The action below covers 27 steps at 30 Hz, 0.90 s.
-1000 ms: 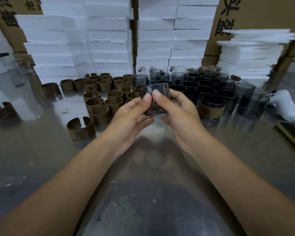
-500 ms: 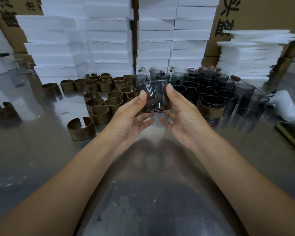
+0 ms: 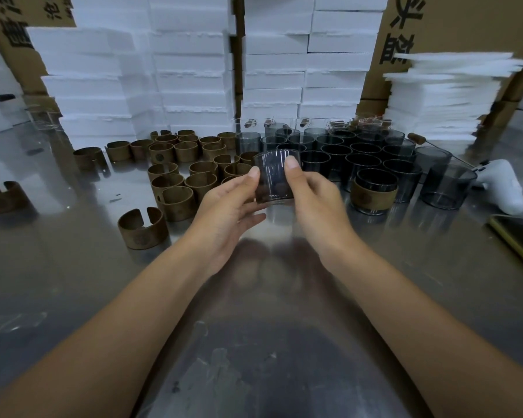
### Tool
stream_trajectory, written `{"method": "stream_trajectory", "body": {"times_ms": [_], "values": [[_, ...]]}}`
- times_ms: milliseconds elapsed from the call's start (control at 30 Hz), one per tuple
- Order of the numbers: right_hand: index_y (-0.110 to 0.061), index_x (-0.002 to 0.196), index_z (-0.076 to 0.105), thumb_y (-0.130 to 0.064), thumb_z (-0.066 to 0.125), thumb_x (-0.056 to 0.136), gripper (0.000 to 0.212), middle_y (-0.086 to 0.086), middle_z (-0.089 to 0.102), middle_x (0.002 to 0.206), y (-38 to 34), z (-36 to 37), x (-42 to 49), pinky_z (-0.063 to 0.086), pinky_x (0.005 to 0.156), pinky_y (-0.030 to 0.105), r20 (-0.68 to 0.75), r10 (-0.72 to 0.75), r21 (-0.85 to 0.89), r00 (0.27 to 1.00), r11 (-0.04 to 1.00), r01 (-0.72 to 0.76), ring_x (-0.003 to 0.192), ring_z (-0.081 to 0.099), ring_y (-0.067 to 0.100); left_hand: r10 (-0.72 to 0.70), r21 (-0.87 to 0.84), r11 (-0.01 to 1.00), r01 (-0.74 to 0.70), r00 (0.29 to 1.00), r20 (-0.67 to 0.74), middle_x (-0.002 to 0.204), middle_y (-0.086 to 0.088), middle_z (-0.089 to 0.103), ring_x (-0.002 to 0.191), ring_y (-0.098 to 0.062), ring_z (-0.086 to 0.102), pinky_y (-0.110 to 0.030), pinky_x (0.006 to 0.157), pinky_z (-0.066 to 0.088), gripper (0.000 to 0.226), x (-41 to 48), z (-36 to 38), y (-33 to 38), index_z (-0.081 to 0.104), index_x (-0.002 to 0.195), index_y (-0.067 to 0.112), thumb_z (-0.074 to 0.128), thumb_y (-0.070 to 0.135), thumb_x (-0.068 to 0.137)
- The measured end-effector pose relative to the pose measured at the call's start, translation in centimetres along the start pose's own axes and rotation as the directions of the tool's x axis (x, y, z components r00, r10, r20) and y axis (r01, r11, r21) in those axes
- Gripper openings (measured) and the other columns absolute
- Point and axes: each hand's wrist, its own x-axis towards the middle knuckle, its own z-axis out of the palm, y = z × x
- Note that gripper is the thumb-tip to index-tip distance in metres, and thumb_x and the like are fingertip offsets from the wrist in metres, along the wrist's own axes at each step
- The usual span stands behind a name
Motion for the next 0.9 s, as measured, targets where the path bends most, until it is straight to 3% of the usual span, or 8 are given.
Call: {"method": "stream_trajectory", "body": {"times_ms": [133,333,433,567,700,800,900], "values": [[-0.028,0.102,0.064,-0.045,0.063,0.086,0.024,-0.014,0.068,0.084,0.0,-0.1,-0.1,0.044,0.065,0.009,0.051,0.025,0.045,0.998,0.999,-0.027,0.072,0.06,-0.014,0.002,-0.018,1.0,-0.001,0.999,0.052,0.109,-0.002,0.072,0.103,-0.014,0.067,-0.025,0.081,0.054,0.057,-0.3,0.3,0.1,0.065,0.115,0.016,0.066,0.05,0.07],[-0.025,0.089,0.073,-0.036,0.069,0.083,0.014,-0.012,0.072,0.08,-0.4,-0.5,-0.3,0.043,0.058,0.003,0.148,0.056,0.176,0.987,0.981,-0.082,0.076,0.064,-0.005,-0.02,-0.044,0.999,0.023,0.996,0.083,0.116,-0.008,0.069,0.112,-0.022,0.063,-0.031,0.094,0.05,0.054,-0.4,0.1,0.3,0.064,0.119,0.014,0.062,0.046,0.075],[-0.024,0.09,0.073,-0.041,0.072,0.071,0.025,-0.011,0.073,0.083,-0.7,-0.8,-0.3,0.045,0.061,0.006,0.171,0.059,0.238,0.984,0.966,-0.099,0.076,0.065,-0.005,-0.027,-0.076,0.997,0.035,0.995,0.095,0.115,-0.009,0.069,0.111,-0.023,0.064,-0.031,0.095,0.05,0.044,-0.4,0.1,0.3,0.067,0.111,0.017,0.062,0.044,0.076],[-0.031,0.087,0.074,-0.051,0.069,0.057,0.036,-0.013,0.075,0.09,-0.9,-1.0,-0.3,0.041,0.081,0.02,0.187,0.097,0.264,0.978,0.954,-0.145,0.082,0.066,-0.007,-0.022,-0.127,0.991,0.035,0.994,0.108,0.104,-0.003,0.073,0.095,-0.014,0.068,-0.029,0.091,0.052,0.035,-0.3,0.0,0.3,0.074,0.097,0.021,0.06,0.044,0.074],[-0.027,0.106,0.072,-0.058,0.069,0.052,0.063,-0.011,0.074,0.097,-0.8,-1.1,-0.1,0.036,0.101,0.034,0.168,0.134,0.272,0.977,0.946,-0.176,0.098,0.063,0.003,-0.022,-0.141,0.989,0.041,0.99,0.138,0.099,0.0,0.074,0.093,-0.011,0.069,-0.027,0.087,0.053,0.031,-0.3,-0.1,0.5,0.079,0.083,0.028,0.058,0.048,0.072],[-0.025,0.113,0.071,-0.058,0.069,0.054,0.068,-0.009,0.073,0.103,-0.6,-1.1,0.0,0.035,0.103,0.036,0.173,0.154,0.286,0.973,0.937,-0.199,0.109,0.06,0.008,-0.022,-0.102,0.994,0.036,0.991,0.135,0.1,0.002,0.074,0.095,-0.01,0.069,-0.028,0.088,0.052,0.033,-0.3,-0.1,0.5,0.078,0.085,0.028,0.056,0.05,0.073],[-0.027,0.115,0.07,-0.056,0.067,0.06,0.062,-0.01,0.073,0.104,-0.5,-1.3,0.2,0.037,0.1,0.035,0.175,0.172,0.281,0.97,0.935,-0.216,0.108,0.06,0.009,-0.013,-0.05,0.999,0.019,0.994,0.11,0.11,0.0,0.072,0.102,-0.012,0.067,-0.032,0.094,0.047,0.042,-0.3,-0.1,0.5,0.07,0.105,0.024,0.054,0.05,0.077]]}}
